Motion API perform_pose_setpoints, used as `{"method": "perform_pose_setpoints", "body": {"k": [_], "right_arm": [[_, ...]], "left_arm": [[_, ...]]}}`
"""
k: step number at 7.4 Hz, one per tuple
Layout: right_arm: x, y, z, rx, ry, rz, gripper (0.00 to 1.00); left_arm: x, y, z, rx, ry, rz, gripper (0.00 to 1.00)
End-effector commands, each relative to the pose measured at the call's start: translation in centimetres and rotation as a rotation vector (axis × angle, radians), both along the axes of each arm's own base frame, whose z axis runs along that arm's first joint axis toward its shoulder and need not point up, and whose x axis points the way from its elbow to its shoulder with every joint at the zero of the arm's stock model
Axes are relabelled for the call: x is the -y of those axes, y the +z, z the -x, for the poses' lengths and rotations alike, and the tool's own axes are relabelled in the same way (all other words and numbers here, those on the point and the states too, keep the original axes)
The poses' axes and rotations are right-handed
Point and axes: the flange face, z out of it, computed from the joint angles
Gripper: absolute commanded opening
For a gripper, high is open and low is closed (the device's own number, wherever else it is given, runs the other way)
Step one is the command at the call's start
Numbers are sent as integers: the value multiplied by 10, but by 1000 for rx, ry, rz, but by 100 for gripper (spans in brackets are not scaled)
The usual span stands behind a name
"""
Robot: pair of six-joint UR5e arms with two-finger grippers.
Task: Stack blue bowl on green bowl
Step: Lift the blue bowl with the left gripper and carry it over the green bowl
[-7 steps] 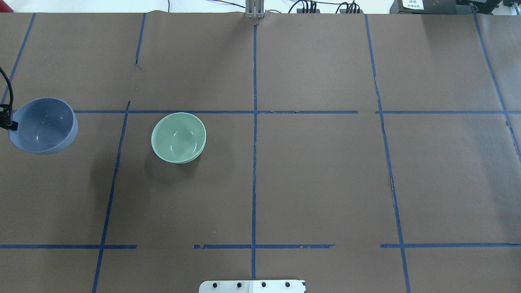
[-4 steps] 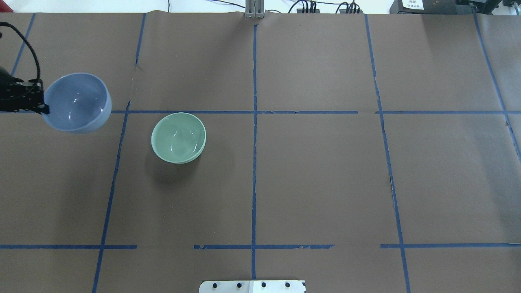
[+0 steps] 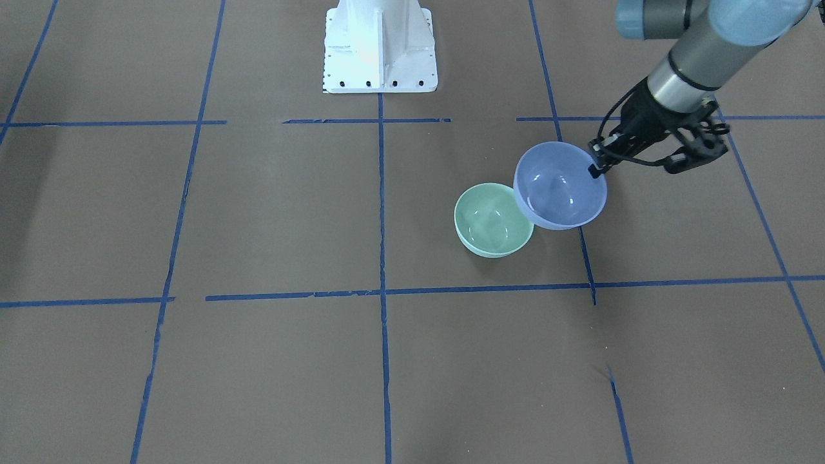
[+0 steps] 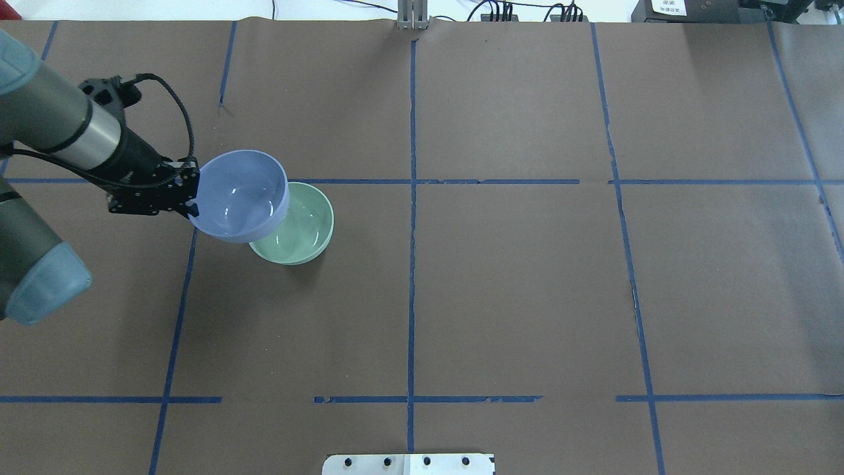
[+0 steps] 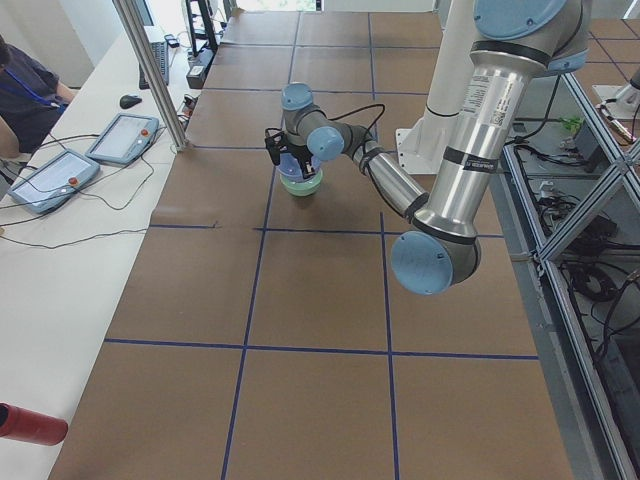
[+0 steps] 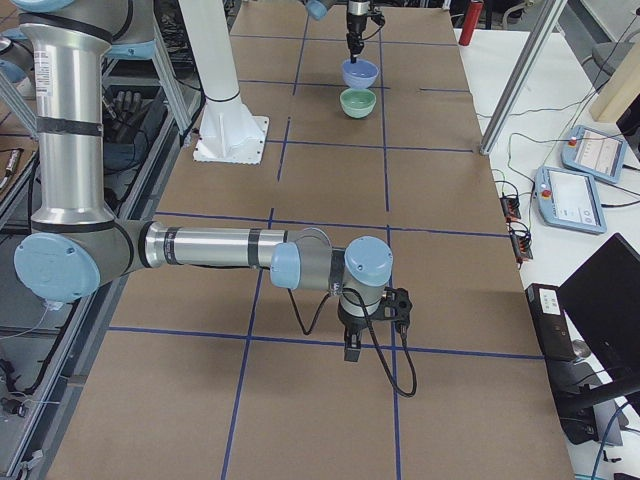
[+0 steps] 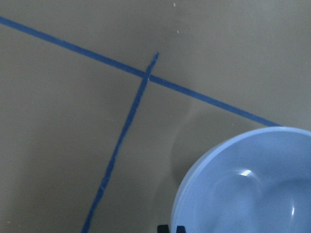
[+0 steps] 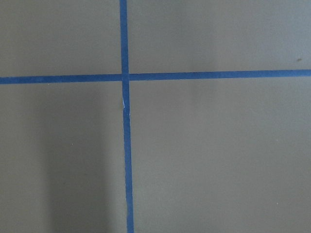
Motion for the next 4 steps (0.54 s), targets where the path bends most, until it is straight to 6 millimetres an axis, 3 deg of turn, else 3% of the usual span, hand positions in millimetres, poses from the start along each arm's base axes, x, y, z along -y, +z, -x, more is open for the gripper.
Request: {"method": "perform_pose_setpoints", "body": {"k": [1,4], "right_arm": [[0,0,0,0,0,1,100],[0,0,0,0,-1,0,100]], "left_arm": [[-3,0,-34,25,-3,12,0],[7,21,-52,-2,-21,16,0]]}}
